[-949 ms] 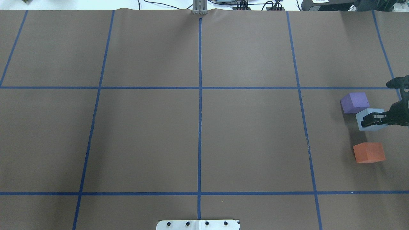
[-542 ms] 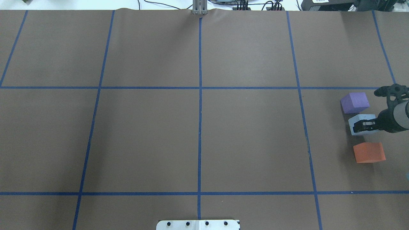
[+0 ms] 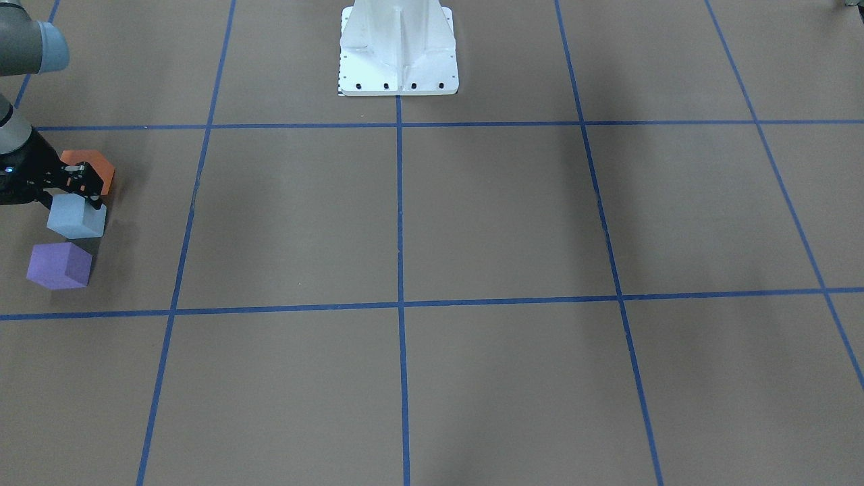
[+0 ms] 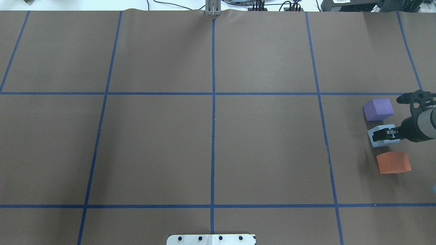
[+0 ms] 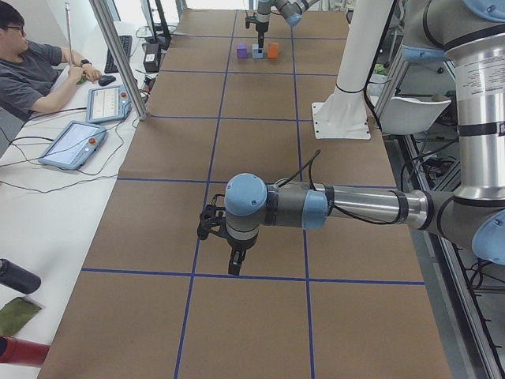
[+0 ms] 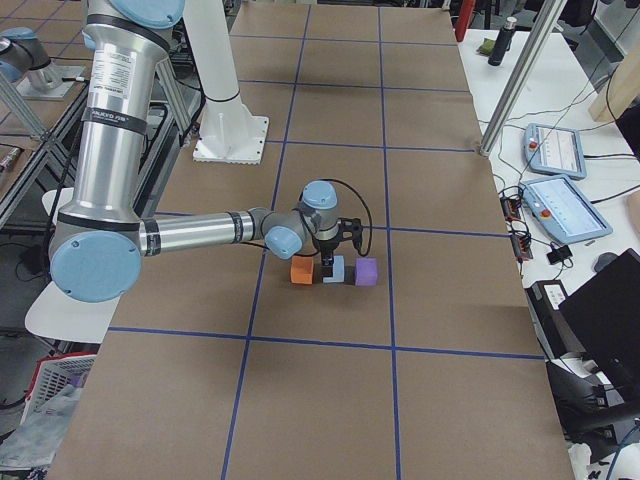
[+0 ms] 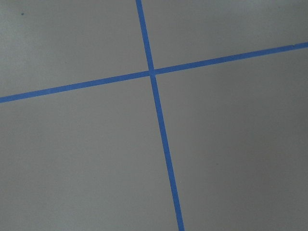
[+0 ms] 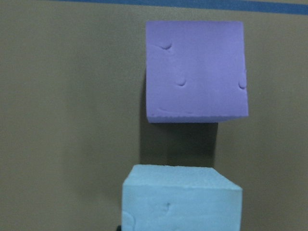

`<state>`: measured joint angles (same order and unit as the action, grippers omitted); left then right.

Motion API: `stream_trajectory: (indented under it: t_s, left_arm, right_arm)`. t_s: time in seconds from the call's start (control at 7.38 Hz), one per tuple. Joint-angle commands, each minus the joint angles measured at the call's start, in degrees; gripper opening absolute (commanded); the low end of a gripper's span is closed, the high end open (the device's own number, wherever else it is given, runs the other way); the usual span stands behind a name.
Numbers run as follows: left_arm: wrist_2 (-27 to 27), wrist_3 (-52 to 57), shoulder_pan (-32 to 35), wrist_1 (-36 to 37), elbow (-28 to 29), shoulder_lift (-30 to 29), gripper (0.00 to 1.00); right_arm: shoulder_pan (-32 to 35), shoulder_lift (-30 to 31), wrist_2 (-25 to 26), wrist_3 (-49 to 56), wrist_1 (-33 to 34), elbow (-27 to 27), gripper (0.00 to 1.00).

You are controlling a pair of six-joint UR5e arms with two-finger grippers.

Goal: Place blue block between orange and purple blocks
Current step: 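Lower the light blue cube into the gap between purple and orange cubes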

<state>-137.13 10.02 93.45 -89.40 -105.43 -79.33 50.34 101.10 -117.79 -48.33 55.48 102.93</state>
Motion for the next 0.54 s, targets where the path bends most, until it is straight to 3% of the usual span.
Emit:
stream_trajectory:
  t_s: [0.0,0.27,0.41]
  left_arm:
    - [-0.1,0.0,0.0,-0.1,-0.1,0.6,1.0]
    - [-0.4,0.0,0.0,-0.1,0.0,0.6,1.0]
    - [-0.4,0.0,0.0,-0.1,0.0,0.6,1.0]
  right_arm:
    - [4.1,0.0,-3.2,1.6,0.9,1.5,1.0]
    - [14.1,-0.3,-10.2,18.1,10.0,1.9,1.0]
    - [20.3,-0.4,-11.2,29.2,17.3,2.4,1.0]
